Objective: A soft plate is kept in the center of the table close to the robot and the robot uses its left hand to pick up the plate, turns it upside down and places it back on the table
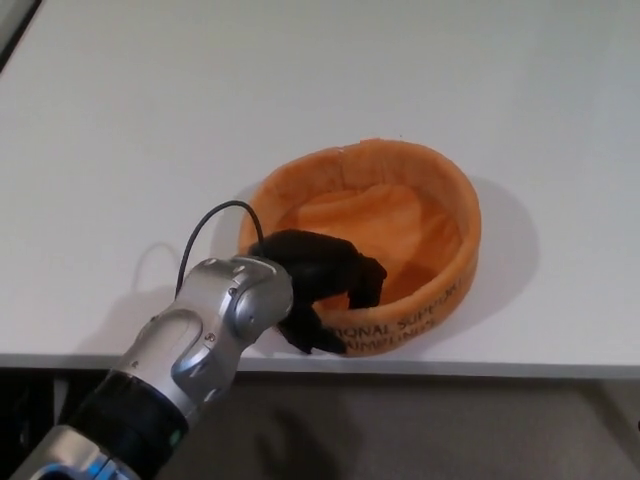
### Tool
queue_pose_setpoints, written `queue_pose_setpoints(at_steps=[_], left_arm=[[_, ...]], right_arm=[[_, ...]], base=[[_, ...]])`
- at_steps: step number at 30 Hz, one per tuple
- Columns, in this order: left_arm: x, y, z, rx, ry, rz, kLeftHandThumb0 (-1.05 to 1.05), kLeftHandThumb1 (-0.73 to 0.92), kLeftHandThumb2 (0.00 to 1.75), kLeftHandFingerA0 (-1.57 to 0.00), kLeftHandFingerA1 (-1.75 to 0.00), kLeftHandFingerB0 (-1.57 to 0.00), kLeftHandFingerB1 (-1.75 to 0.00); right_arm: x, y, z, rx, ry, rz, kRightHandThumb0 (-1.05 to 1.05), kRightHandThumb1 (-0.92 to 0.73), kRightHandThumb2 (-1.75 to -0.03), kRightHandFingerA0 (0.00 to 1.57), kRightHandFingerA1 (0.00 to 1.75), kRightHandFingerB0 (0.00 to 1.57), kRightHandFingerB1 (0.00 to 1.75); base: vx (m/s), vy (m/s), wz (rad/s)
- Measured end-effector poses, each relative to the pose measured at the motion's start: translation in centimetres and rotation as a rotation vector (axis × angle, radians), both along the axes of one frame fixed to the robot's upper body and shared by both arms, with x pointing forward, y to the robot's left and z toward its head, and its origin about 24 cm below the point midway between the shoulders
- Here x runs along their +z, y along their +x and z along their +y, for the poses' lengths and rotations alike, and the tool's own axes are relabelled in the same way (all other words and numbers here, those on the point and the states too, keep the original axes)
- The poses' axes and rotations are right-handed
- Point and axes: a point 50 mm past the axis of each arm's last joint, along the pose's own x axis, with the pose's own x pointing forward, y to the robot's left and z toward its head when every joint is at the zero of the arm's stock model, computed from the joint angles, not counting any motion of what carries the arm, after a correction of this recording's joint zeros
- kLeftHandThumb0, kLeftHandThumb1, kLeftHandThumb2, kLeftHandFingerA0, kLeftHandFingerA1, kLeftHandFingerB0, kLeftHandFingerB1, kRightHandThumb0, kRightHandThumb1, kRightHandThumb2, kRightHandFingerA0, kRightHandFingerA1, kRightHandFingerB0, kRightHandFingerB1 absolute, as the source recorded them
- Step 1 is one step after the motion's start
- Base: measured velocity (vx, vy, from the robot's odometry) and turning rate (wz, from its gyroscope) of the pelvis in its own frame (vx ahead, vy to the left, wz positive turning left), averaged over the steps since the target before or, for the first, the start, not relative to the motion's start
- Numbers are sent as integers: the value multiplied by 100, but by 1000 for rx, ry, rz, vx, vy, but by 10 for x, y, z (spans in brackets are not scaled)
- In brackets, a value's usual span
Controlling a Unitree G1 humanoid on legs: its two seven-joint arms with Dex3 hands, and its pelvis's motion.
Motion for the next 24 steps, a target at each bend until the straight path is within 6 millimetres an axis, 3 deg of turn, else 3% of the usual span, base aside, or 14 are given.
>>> queue_pose_setpoints(at_steps=[4, 5, 6, 7, 8, 9, 10, 11, 12, 14, 15, 16, 17, 24], left_arm=[[2, -3, -7, 18, -122, 39, -11, 61, 62, -78, -175, -64, -175], [4, -3, -9, 20, -157, 49, -24, 49, 81, -114, -144, -97, -135], [6, -4, -12, 20, -189, 55, -13, 61, 61, -78, -175, -63, -175], [8, -4, -14, 18, -210, 58, -13, 61, 61, -78, -175, -63, -175], [10, -5, -17, 14, -235, 61, -14, 60, 63, -78, -175, -64, -175], [13, -6, -20, 8, -263, 64, -14, 58, 65, -79, -175, -65, -175], [15, -7, -22, 0, -285, 67, -14, 58, 65, -79, -175, -65, -175], [17, -7, -24, -4, -299, 69, -12, 56, 66, -80, -175, -65, -175], [18, -8, -25, -7, -314, 72, -13, 56, 67, -79, -175, -65, -175], [19, -9, -29, -15, -348, 85, -15, 55, 68, -79, -175, -65, -175], [19, -9, -30, -17, -357, 88, -15, 56, 67, -79, -175, -65, -175], [20, -9, -32, -20, -377, 95, -15, 56, 67, -79, -175, -65, -175], [20, -9, -32, -21, -388, 99, -15, 55, 67, -79, -175, -65, -175], [24, -11, -37, -34, -459, 112, -18, 50, 75, -83, -175, -69, -175]], right_arm=[[0, 0, 0, 0, 0, 1, -75, -92, -70, 58, 45, 35, 35], [0, -1, 0, 0, 0, 2, -75, -92, -69, 58, 44, 35, 34], [0, -1, 0, 1, 0, 1, -80, -80, -112, 51, 57, 29, 48], [0, -1, 0, 1, 0, 1, -80, -80, -112, 51, 57, 29, 48], [0, -1, 0, 2, 0, 1, -75, -92, -69, 57, 44, 34, 34], [0, -1, 0, 3, 0, 0, -77, -79, -112, 52, 58, 27, 48], [0, -1, 0, 3, 0, 0, -77, -79, -112, 52, 58, 27, 48], [0, -1, 0, 4, 0, 1, -71, -75, -112, 51, 58, 26, 48], [0, -1, 0, 4, 0, 2, -74, -92, -69, 59, 43, 35, 33], [0, -1, 0, 5, 0, 3, -75, -92, -69, 60, 43, 35, 34], [0, -1, 0, 5, 0, 4, -71, -75, -111, 52, 58, 27, 48], [0, -2, 0, 5, 0, 4, -71, -75, -111, 52, 58, 27, 48], [0, -2, 1, 6, 0, 5, -75, -92, -70, 60, 43, 36, 33], [0, -3, 1, 8, 0, 7, -75, -92, -69, 61, 43, 36, 33]], base=[[0, 0, 0], [0, 0, 0], [0, 0, 0], [0, 0, 0], [0, 0, 0], [0, 0, 0], [0, 0, 0], [0, 0, 0], [0, 0, 0], [0, 0, 0], [0, 0, 0], [0, 0, 0], [0, 0, 0], [0, 0, 0]])
